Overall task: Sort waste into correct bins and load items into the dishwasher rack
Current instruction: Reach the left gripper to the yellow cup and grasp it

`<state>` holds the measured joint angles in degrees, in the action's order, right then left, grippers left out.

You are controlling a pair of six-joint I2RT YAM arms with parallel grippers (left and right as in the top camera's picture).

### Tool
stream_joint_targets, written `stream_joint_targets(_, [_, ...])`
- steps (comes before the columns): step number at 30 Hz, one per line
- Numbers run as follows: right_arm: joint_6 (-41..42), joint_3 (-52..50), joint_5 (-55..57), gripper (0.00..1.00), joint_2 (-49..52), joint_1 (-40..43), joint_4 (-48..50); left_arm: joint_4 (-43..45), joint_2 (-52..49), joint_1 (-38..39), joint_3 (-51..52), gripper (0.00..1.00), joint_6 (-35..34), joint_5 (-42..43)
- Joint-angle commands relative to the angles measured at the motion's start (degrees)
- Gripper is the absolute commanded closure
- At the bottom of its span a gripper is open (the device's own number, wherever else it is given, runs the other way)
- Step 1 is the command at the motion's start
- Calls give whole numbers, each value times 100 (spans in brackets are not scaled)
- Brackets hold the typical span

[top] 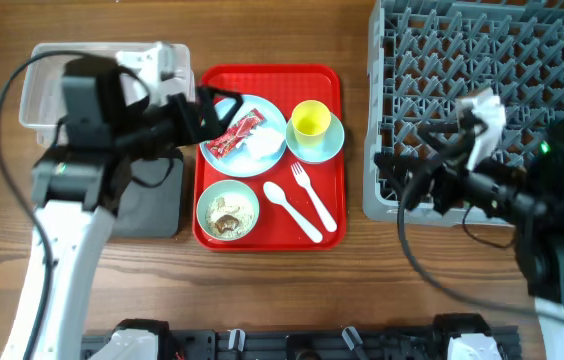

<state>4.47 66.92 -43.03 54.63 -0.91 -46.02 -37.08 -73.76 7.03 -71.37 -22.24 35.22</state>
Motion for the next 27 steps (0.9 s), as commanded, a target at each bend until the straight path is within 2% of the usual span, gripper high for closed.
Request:
stream_joint_targets(1, [785, 114, 442, 0, 420, 24, -216, 46, -697, 754, -76, 4, -42, -739])
stream_joint_targets(6, [927, 114, 577, 0, 809, 24, -378, 411, -1563, 1690, -76, 10, 79, -2310])
stream_joint_targets(9, [1091, 111, 647, 0, 881, 24, -400, 807, -2039, 2048, -76, 18, 79, -2671])
stream_joint_targets(16, [1248, 111, 723, 0, 881, 13, -592, 1641, -2844, 2282, -114, 23, 72, -2973])
stream_joint_targets(19, [1241, 111, 723, 0, 881, 13, -706, 1390, -3058, 2258, -461, 24, 81, -2975])
stream_joint_targets(25, [1246, 111, 723, 0, 881, 13, -741, 334, -3613, 2232, -1757, 25, 400, -3126])
stream_joint_targets(27, [1244, 111, 723, 0, 881, 13, -741, 306, -3740, 2232, -1864, 29, 393, -3128])
